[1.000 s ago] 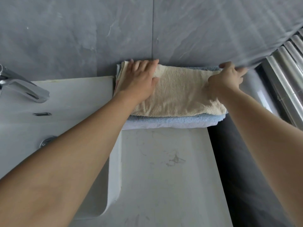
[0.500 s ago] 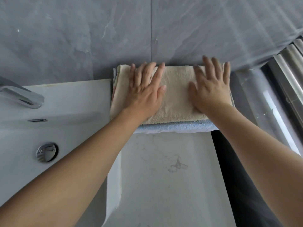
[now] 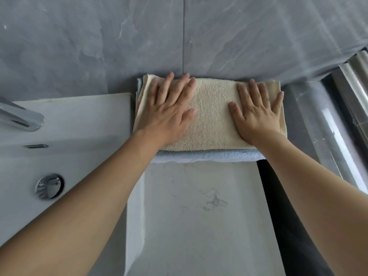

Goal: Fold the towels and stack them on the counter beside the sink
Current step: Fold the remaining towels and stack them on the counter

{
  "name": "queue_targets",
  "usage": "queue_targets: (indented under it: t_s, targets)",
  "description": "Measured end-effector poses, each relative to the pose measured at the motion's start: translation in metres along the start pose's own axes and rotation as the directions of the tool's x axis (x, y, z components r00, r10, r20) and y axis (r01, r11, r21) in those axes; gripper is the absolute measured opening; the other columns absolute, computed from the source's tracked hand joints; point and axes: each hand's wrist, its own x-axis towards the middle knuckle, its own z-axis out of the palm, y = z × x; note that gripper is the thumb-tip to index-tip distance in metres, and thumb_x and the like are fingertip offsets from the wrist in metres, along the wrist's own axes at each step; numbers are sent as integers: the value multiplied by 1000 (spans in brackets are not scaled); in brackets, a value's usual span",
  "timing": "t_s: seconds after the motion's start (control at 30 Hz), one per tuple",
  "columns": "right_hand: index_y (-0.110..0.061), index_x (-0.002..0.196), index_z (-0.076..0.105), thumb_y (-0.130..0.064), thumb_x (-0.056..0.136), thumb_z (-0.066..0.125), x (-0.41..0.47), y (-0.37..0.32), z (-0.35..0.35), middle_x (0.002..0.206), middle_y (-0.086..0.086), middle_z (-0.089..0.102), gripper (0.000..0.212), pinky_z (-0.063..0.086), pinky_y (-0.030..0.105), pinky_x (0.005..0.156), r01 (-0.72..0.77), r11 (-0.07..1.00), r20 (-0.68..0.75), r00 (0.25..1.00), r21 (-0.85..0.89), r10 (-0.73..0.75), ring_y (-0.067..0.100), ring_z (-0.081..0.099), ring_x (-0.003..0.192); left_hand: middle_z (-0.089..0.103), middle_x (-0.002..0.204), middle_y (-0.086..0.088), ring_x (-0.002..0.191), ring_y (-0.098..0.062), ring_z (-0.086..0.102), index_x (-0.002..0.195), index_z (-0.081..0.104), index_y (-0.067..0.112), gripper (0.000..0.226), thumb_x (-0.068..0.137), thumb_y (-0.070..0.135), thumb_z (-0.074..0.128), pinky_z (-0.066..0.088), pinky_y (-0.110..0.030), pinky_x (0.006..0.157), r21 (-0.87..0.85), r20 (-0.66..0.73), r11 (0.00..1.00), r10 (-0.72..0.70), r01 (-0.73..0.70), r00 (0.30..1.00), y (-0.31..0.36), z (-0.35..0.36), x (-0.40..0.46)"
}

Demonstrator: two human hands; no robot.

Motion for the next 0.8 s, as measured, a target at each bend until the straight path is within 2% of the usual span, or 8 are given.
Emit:
queue_targets:
  t_s: [0.13,0.23,0.33,0.6,0.7,0.8]
  targets:
    - [-37,156,1,-67,95,9,-4,2,7,164,-5,-9,68,-14,50,118,2,999,-7,1000,36,-2,18,-15,150,-3,169,5,155,-24,-10,161,4,20,71,100,57,7,-9,-52,122,74,7,997,33,-34,999,3,8,-15]
    - [-41,155,2,-69,94,10,1,4,6,164,-3,-11,67,-10,47,120,-11,997,-4,1000,78,11,23,-16,150,-11,168,9,153,-19,-17,160,-6,25,73,98,62,0,-13,-49,122,40,72,998,-46,43,996,-3,11,-3]
    - [-43,154,2,-69,95,10,3,6,7,164,-3,-11,65,-8,45,121,-4,996,-9,1000,84,5,22,-15,150,-11,167,10,154,-18,-15,159,-10,27,74,97,65,1,-13,-46,123,36,77,994,-109,107,991,-3,11,2]
    - [-39,155,0,-60,99,10,2,7,5,164,-2,-9,61,-9,44,121,20,997,4,1000,71,-20,22,-14,150,-9,168,9,154,-14,-10,160,-8,28,72,98,63,3,-10,-41,124,22,65,992,-126,125,990,-13,14,-2]
    - [-31,157,5,-55,100,16,-4,-5,-9,165,1,-7,62,-10,42,121,4,998,20,1000,69,-5,21,-13,150,-3,169,5,154,-17,-6,161,-1,24,72,99,59,7,-8,-41,124,1,78,994,-106,106,991,-14,4,-4]
    - [-15,154,25,-40,101,32,-29,-26,-26,163,8,12,59,-2,42,123,33,988,-206,979,150,-1,25,4,151,25,164,-7,152,-29,17,156,29,11,68,100,49,24,7,-47,125,-107,-70,991,-92,84,993,-9,-16,-19]
